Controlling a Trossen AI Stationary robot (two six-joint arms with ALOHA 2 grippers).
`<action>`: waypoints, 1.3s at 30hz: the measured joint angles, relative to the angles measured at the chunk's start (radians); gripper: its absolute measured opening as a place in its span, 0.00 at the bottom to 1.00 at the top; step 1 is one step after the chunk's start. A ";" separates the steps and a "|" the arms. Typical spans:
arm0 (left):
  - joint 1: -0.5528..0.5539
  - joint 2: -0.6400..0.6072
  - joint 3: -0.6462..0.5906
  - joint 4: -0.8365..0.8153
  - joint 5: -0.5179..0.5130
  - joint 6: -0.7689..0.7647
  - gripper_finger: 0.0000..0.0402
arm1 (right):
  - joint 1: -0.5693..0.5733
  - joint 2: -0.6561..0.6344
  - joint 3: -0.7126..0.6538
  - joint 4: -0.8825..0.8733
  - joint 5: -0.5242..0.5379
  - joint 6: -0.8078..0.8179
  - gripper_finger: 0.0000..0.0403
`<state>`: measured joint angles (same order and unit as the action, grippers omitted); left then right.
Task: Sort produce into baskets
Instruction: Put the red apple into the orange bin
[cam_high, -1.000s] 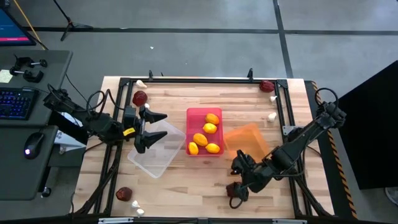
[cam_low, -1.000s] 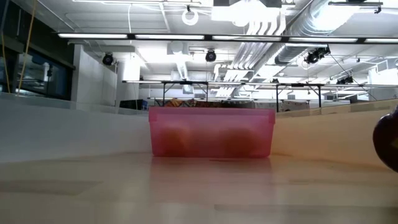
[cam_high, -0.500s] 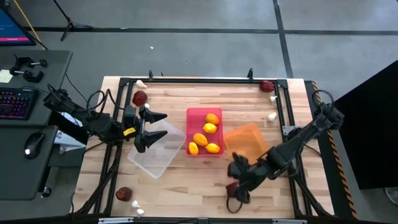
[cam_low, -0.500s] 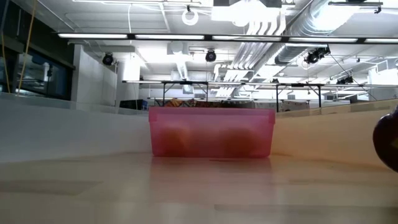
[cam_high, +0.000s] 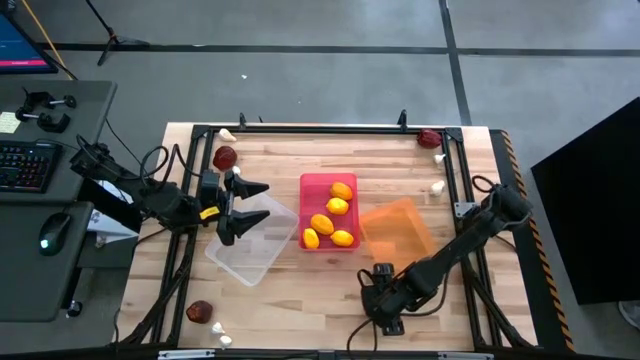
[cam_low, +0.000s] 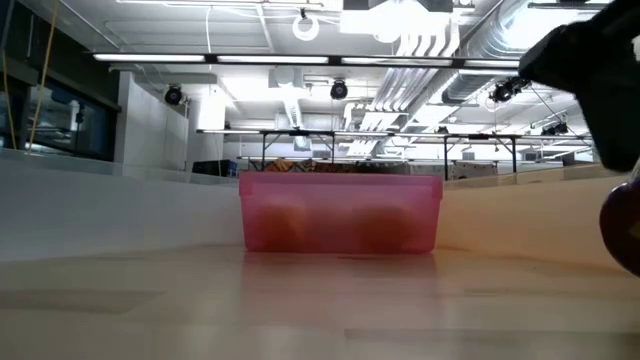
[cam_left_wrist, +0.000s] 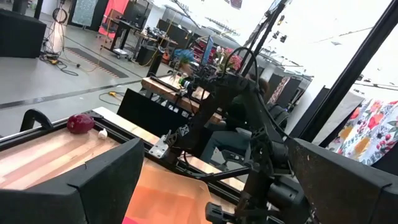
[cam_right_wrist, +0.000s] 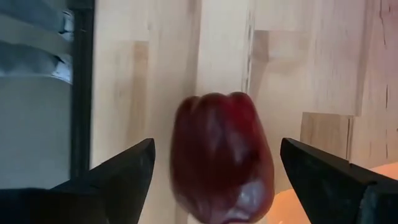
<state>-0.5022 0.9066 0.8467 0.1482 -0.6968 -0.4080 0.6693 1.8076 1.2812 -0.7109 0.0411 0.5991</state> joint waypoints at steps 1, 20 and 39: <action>0.000 0.000 0.000 -0.003 0.000 0.000 0.96 | 0.000 0.006 0.000 0.000 0.002 -0.006 0.84; 0.000 0.000 0.000 -0.017 0.000 -0.008 0.96 | 0.000 0.091 0.001 0.017 0.008 -0.020 0.77; 0.000 -0.005 0.000 -0.016 0.013 -0.009 0.97 | -0.034 -0.104 0.200 -0.382 0.144 0.096 0.61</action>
<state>-0.5026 0.9020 0.8467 0.1326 -0.6842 -0.4171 0.6354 1.7033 1.4817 -1.0928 0.1850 0.6950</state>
